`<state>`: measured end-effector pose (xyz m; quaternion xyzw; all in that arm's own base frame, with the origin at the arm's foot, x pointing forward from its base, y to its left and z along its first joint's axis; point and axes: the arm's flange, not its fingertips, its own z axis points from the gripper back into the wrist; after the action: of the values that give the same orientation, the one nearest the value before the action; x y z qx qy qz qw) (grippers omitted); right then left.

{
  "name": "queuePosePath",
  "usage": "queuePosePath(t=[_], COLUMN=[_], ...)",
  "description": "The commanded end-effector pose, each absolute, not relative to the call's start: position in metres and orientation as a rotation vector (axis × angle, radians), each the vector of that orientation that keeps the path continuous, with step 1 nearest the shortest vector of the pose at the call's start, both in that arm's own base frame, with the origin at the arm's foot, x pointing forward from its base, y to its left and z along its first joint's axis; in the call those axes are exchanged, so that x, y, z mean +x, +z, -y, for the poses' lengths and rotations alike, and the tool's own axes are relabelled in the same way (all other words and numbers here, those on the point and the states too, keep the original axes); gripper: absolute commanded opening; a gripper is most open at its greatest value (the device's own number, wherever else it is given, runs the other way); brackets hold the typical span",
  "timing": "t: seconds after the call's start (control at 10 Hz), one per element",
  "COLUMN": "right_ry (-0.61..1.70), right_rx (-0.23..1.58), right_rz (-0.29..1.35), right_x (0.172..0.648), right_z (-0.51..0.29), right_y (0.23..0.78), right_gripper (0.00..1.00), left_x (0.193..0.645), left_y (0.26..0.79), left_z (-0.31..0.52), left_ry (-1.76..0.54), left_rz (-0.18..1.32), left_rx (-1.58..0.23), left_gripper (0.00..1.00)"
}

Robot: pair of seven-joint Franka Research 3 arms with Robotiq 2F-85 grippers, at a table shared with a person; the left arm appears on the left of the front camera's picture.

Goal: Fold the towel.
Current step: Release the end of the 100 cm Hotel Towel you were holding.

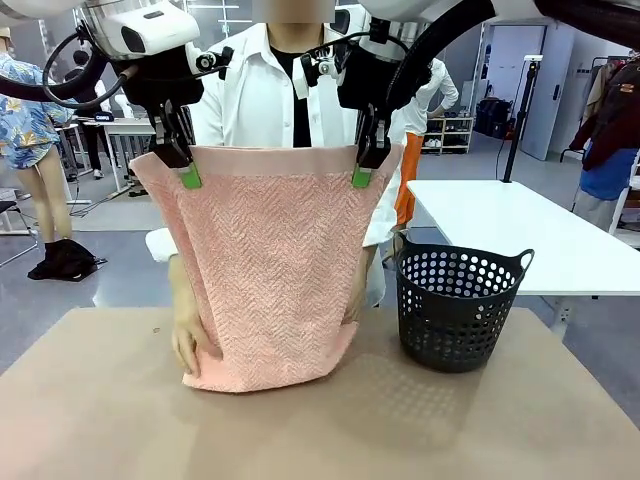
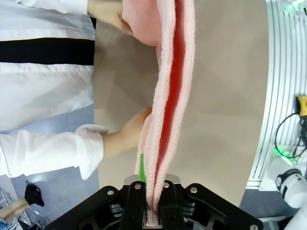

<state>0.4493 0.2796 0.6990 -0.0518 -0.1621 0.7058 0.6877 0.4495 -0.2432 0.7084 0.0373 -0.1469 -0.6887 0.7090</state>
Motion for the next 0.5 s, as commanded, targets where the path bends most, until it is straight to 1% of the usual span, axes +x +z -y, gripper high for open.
queuePosePath(t=[0.0,0.4], right_ry=[1.578,1.578], right_rx=[-0.124,-0.124], right_rz=[0.368,0.368], right_x=[0.4471,0.4471], right_z=[-0.2774,-0.2774], right_y=[0.7024,0.7024], right_gripper=[0.0,0.0], left_x=[0.4495,0.4495], left_y=[0.7105,0.7105], left_z=[0.2415,0.2415], left_ry=[-1.528,-1.528], left_rz=[0.329,0.329], left_rx=[0.094,0.094], left_gripper=[0.0,0.0])
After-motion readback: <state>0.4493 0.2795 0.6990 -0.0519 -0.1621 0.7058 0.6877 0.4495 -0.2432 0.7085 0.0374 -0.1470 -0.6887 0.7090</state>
